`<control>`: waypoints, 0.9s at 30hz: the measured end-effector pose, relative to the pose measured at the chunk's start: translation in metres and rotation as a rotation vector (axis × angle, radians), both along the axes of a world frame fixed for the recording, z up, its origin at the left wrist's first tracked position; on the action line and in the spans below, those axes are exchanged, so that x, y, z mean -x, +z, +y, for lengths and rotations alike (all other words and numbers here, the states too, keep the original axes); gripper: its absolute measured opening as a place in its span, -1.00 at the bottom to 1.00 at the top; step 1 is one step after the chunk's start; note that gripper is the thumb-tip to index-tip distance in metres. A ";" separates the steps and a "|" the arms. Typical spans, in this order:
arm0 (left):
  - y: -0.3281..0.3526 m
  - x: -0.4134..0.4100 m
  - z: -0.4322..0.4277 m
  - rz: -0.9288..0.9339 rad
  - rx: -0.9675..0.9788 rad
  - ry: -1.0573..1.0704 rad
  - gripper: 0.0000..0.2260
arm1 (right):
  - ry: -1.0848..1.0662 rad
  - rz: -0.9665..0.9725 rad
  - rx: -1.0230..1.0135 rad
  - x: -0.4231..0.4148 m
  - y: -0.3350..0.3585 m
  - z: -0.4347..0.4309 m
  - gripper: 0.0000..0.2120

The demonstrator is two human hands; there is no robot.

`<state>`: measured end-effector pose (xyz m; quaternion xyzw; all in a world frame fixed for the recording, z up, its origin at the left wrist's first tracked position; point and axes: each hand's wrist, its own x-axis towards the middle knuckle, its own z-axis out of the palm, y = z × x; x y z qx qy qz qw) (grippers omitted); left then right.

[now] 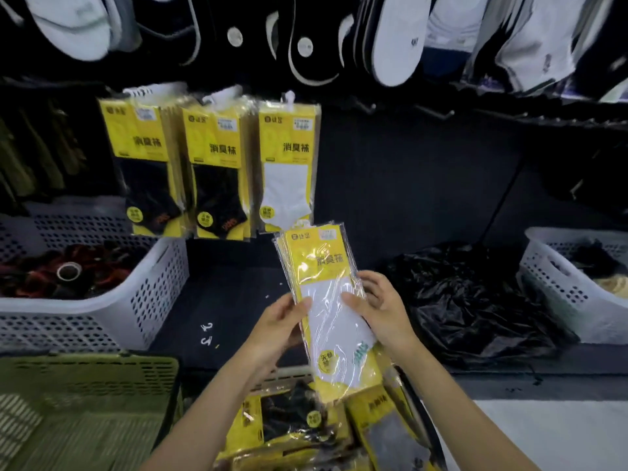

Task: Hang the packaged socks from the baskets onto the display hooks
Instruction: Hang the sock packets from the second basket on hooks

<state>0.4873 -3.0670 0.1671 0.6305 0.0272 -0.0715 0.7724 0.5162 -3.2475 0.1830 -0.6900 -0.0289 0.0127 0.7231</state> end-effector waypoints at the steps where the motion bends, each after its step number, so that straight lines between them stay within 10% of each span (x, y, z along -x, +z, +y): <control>1: 0.010 0.001 0.006 -0.025 -0.011 0.008 -0.75 | 0.010 -0.022 -0.010 -0.002 0.006 0.006 -0.65; 27: 0.130 -0.024 0.139 -0.338 -0.272 0.524 -0.79 | 0.023 -0.200 -0.033 -0.062 0.134 0.080 -0.79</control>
